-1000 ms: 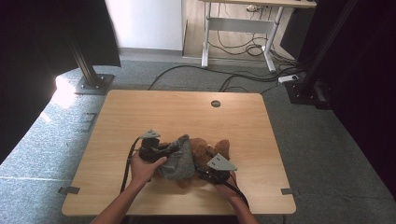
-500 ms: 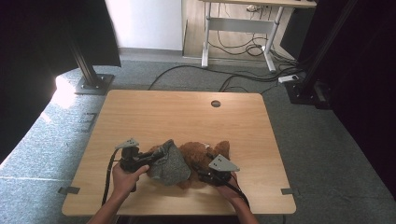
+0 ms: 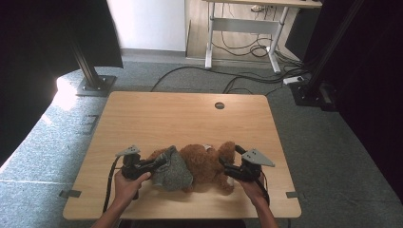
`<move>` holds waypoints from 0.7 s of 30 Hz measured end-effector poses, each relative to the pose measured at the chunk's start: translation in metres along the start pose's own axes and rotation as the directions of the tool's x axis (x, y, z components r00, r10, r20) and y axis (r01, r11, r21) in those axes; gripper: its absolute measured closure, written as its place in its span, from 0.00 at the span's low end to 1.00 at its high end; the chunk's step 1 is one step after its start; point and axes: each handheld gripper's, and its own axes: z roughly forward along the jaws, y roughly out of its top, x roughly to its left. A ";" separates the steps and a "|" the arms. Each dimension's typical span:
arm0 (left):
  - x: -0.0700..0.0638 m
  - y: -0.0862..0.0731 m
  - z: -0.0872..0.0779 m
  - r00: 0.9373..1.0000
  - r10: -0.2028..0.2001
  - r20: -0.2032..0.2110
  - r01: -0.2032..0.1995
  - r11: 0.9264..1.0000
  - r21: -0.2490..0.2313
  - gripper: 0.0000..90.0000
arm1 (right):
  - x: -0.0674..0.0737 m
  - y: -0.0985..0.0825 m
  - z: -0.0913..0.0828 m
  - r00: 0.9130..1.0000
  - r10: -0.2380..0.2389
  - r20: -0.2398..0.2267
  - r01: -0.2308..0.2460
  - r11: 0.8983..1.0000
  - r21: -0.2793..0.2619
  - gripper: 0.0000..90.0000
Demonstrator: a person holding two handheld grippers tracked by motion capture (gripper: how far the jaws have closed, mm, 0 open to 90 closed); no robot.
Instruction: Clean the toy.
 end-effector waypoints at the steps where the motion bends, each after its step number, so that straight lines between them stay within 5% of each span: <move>1: -0.001 -0.001 -0.001 1.000 0.001 0.003 -0.001 1.000 0.003 0.85 | -0.005 0.000 0.004 0.999 0.036 -0.009 -0.036 0.998 0.042 0.17; 4: -0.002 -0.003 -0.003 1.000 -0.005 0.012 0.005 1.000 0.000 0.85 | -0.010 -0.007 0.016 0.992 0.101 -0.074 -0.093 0.990 0.106 0.21; 5: -0.002 -0.003 -0.003 1.000 -0.010 0.016 0.010 1.000 -0.003 0.85 | -0.009 -0.009 0.018 0.988 0.108 -0.109 -0.096 0.989 0.113 0.30; 9: -0.007 0.004 -0.007 0.998 -0.033 0.061 0.035 0.999 -0.028 0.85 | 0.001 -0.015 0.020 0.992 0.049 -0.113 -0.037 0.994 0.107 0.51; 15: -0.048 0.045 0.008 0.992 0.068 0.110 -0.063 0.997 -0.048 0.85 | 0.005 -0.019 0.017 0.998 -0.010 -0.064 0.015 0.996 0.089 0.61; 18: -0.075 0.068 0.037 0.983 0.134 0.123 -0.132 0.991 -0.017 0.85 | 0.007 -0.019 0.018 0.998 -0.015 -0.063 0.020 0.997 0.076 0.62; 21: -0.088 0.076 0.063 0.981 0.145 0.130 -0.149 0.989 0.024 0.85 | 0.006 -0.021 0.017 0.998 -0.011 -0.068 0.015 0.998 0.064 0.63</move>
